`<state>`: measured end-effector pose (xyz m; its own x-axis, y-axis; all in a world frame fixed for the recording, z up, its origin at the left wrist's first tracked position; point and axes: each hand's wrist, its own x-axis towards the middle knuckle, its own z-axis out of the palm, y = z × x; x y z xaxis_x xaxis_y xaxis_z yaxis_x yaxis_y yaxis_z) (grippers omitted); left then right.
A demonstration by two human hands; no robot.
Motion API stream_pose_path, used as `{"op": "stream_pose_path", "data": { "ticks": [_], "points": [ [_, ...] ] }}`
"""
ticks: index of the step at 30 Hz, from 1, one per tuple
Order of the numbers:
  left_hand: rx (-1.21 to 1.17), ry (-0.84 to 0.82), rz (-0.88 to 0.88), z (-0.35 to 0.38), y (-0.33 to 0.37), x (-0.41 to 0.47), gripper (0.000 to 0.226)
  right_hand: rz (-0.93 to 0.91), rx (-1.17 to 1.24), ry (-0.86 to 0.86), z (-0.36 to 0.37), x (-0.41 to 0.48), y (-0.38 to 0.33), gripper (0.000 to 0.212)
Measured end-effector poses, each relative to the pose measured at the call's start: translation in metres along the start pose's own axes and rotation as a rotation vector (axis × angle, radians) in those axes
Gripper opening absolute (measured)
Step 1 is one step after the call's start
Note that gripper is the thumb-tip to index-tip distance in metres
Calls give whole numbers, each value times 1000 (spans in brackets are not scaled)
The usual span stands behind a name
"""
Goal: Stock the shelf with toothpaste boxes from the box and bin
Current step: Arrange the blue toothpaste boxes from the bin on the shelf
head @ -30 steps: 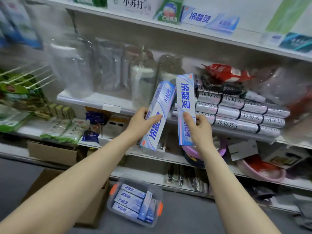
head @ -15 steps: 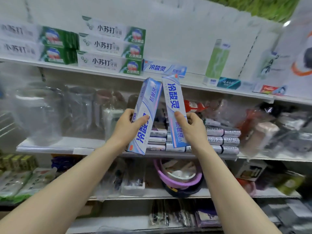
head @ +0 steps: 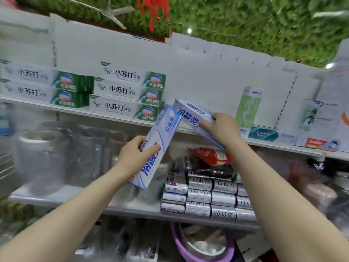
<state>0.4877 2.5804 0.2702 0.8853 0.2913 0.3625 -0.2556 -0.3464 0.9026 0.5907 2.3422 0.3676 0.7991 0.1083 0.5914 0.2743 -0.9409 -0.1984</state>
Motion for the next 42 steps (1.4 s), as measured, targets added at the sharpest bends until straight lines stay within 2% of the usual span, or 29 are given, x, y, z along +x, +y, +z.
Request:
{"op": "stream_pose_path", "data": {
  "ticks": [6,12,16,19,21,23,26,29,31,34,39,42],
  "points": [
    [127,9,6,-4,-7,22,37,-43,-127,-127,3,62,-3,38],
    [192,-16,11,0,-12,29,36,-55,-290,-255,27,81,4,38],
    [199,-67,7,3,-18,32,36,-143,-289,-161,43,77,6,37],
    [235,-101,21,5,-17,32,33,-255,-112,-5,51,76,7,35],
    [251,-122,26,5,-15,31,40,-249,91,75,49,64,2,35],
    [258,-146,30,4,-15,29,44,-214,285,76,41,42,-10,33],
    [239,-196,41,5,-16,25,39,-155,492,-149,29,4,-26,32],
    [249,-257,59,7,-14,19,45,-44,702,-370,22,-24,-27,29],
    [277,-316,75,8,-14,17,42,25,812,-402,16,-38,-23,26],
    [298,-455,101,7,-13,16,25,28,806,-442,10,-59,-8,22],
    [442,-664,180,13,-3,13,26,103,737,-629,6,-85,28,25],
    [520,-700,255,18,4,15,32,159,821,-602,2,-94,43,27]
  ]
}}
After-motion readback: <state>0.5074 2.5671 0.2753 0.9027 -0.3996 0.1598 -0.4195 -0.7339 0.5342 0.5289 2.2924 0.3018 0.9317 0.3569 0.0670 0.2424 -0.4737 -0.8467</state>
